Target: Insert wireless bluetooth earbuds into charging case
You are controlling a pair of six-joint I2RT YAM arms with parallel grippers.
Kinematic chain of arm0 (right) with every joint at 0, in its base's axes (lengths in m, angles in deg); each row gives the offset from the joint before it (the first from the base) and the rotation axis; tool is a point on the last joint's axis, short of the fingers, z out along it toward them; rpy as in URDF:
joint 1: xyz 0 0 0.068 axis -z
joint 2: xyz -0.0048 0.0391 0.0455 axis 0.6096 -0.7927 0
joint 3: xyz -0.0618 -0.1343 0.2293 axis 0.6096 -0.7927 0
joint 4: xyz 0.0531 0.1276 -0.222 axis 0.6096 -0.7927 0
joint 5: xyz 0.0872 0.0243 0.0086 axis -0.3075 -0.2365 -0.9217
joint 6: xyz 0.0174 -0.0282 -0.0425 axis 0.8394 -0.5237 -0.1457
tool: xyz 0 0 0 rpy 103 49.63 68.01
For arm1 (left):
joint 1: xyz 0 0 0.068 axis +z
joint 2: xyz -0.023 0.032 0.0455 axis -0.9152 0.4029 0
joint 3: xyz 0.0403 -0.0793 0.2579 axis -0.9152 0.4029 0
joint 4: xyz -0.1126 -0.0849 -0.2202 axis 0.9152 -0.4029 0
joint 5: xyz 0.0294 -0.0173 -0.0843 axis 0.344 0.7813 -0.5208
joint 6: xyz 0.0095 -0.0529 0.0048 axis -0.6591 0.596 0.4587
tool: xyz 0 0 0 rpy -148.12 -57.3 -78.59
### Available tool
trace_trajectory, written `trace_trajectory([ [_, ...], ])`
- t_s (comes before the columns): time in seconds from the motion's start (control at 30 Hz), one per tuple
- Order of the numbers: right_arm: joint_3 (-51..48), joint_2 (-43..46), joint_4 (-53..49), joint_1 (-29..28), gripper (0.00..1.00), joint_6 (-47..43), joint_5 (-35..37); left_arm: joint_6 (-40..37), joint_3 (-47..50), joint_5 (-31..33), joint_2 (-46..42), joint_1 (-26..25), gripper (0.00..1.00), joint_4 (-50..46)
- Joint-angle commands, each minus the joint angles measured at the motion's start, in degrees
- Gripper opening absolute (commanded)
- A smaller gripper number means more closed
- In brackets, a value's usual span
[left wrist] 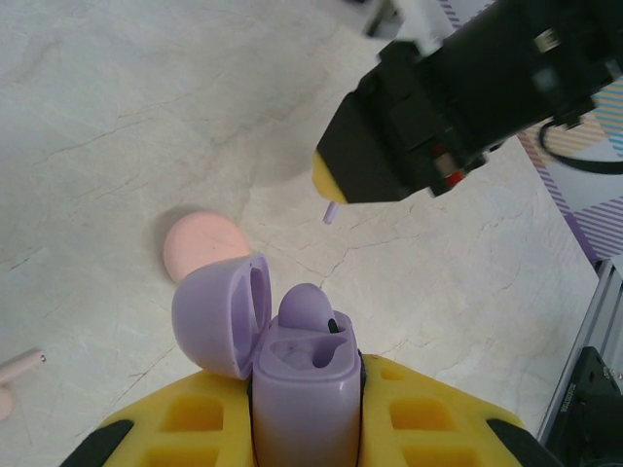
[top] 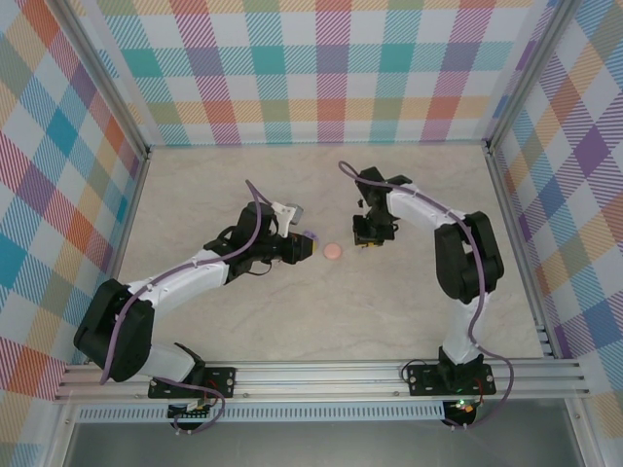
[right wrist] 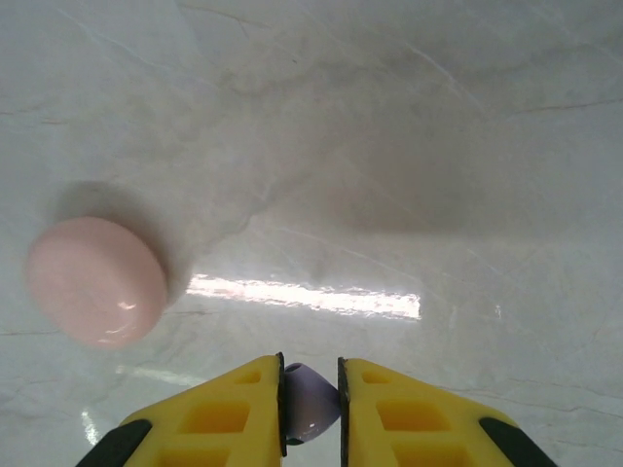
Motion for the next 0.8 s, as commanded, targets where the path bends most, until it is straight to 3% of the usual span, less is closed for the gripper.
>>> trace_trajectory([
  [0.0, 0.67, -2.99, -2.45, 0.34, 0.19, -1.55, 1.29, 0.31, -1.91, -1.26, -0.81, 0.16, 0.09, 0.67],
  [0.3, 3.2, -7.24, -4.21, 0.34, 0.23, -1.61, 2.53, -0.01, -1.76, -1.39, -1.3, 0.16, 0.09, 0.07],
  [0.6, 2.82, -7.17, -5.39, 0.36, 0.37, 0.94, 1.85, -0.32, -1.52, -1.39, -1.56, 0.16, 0.09, 0.04],
  [0.77, 2.18, -7.69, -5.42, 0.02, 0.36, 2.17, 1.77, -0.37, -1.33, -1.21, -1.76, 0.21, 0.09, 0.0],
])
